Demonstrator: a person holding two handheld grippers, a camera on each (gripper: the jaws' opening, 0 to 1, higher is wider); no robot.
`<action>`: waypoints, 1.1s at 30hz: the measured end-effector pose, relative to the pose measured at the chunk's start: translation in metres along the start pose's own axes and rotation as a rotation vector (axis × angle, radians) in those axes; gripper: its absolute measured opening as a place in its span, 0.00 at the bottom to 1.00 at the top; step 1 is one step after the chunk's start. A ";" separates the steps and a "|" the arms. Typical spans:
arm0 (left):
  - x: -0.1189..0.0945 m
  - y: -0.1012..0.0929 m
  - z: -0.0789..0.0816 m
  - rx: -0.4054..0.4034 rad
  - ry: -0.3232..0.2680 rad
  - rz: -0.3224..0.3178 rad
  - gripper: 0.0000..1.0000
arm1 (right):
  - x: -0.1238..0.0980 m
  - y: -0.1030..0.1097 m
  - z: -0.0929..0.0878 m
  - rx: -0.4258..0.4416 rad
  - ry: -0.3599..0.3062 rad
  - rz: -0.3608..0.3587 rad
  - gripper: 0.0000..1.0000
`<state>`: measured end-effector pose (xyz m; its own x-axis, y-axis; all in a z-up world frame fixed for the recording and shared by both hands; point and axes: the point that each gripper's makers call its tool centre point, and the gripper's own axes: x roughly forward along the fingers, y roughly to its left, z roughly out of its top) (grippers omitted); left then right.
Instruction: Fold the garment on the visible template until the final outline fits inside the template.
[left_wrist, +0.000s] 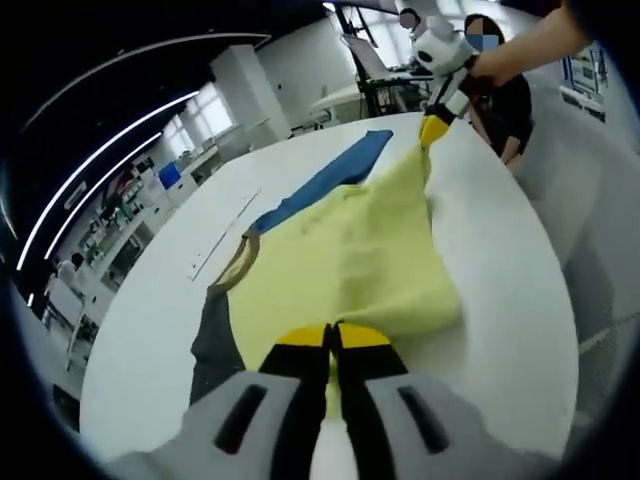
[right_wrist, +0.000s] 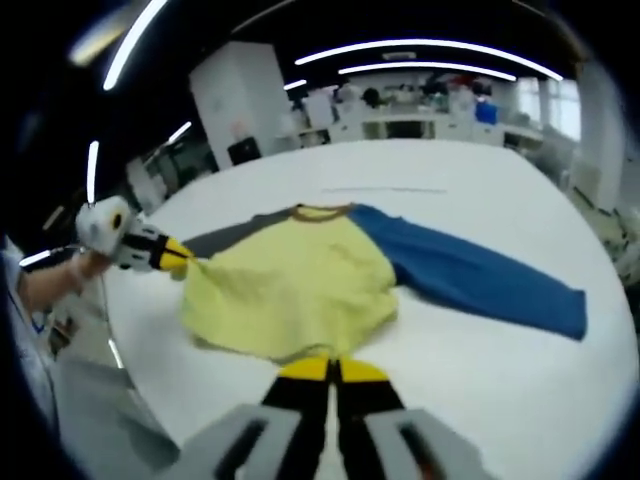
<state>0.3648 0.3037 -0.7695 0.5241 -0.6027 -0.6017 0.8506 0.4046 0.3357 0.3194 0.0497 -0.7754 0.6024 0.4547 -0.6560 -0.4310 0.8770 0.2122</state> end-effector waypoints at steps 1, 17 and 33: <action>0.002 0.004 0.001 -0.001 0.000 -0.001 0.00 | 0.000 -0.002 0.000 0.001 0.002 -0.006 0.00; 0.066 0.039 -0.002 -0.085 0.062 -0.062 0.00 | 0.001 -0.012 -0.005 0.034 0.000 -0.017 0.00; 0.098 0.023 -0.006 -0.148 0.109 -0.102 0.00 | 0.006 -0.014 -0.012 0.070 0.006 -0.015 0.00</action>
<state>0.4352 0.2576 -0.8252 0.4207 -0.5709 -0.7050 0.8798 0.4463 0.1636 0.3206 0.0384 -0.7908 0.6047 0.4408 -0.6634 -0.3739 0.8925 0.2522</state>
